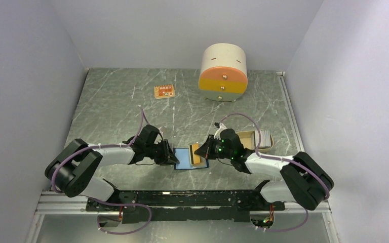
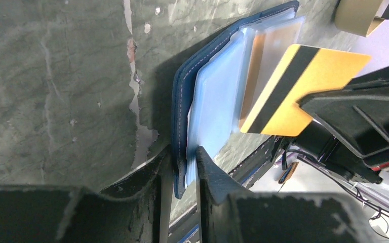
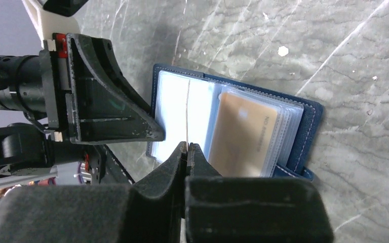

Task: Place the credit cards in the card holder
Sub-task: Insert the credit card into the card holder.

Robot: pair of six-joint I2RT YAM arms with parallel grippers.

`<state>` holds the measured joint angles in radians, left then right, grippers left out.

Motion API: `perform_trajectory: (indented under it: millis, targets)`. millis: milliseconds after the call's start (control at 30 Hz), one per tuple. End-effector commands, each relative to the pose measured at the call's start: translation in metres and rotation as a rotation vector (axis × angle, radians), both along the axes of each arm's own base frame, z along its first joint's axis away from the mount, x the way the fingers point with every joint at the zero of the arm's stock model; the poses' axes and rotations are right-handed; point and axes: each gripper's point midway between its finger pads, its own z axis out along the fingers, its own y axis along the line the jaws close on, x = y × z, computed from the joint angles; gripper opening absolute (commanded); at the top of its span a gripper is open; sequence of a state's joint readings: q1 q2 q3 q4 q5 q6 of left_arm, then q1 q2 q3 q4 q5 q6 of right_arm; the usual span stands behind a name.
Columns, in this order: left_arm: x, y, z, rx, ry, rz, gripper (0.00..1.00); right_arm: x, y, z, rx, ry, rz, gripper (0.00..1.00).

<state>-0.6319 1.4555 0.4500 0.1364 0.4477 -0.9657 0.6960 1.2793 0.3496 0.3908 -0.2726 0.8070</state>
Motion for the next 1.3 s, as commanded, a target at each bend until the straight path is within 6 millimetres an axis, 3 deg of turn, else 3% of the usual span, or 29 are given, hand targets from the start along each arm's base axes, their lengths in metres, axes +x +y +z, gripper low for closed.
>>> perform_trajectory:
  millis: [0, 100, 233, 600, 867, 1267]
  targets:
    - [0.004, 0.004, 0.002, 0.011, -0.035, 0.008, 0.27, 0.004, 0.004, -0.004, 0.039, -0.041, -0.009, 0.0]
    - [0.003, 0.002, 0.001, 0.002, -0.032, -0.001, 0.26, 0.004, 0.004, -0.013, 0.026, -0.028, -0.005, 0.0]
    - [0.002, 0.002, -0.001, 0.004, -0.028, -0.007, 0.17, 0.005, 0.002, -0.018, 0.016, -0.028, -0.015, 0.0]
    - [0.003, 0.003, -0.003, 0.02, -0.031, -0.012, 0.16, -0.007, 0.009, -0.034, 0.073, 0.042, 0.017, 0.0]
    - [0.003, 0.003, -0.005, 0.025, -0.026, -0.01, 0.15, -0.013, 0.003, -0.038, 0.095, 0.074, -0.02, 0.01]
    - [0.003, 0.003, -0.004, 0.022, -0.026, -0.008, 0.15, -0.016, 0.007, -0.025, 0.245, 0.101, -0.067, 0.0]
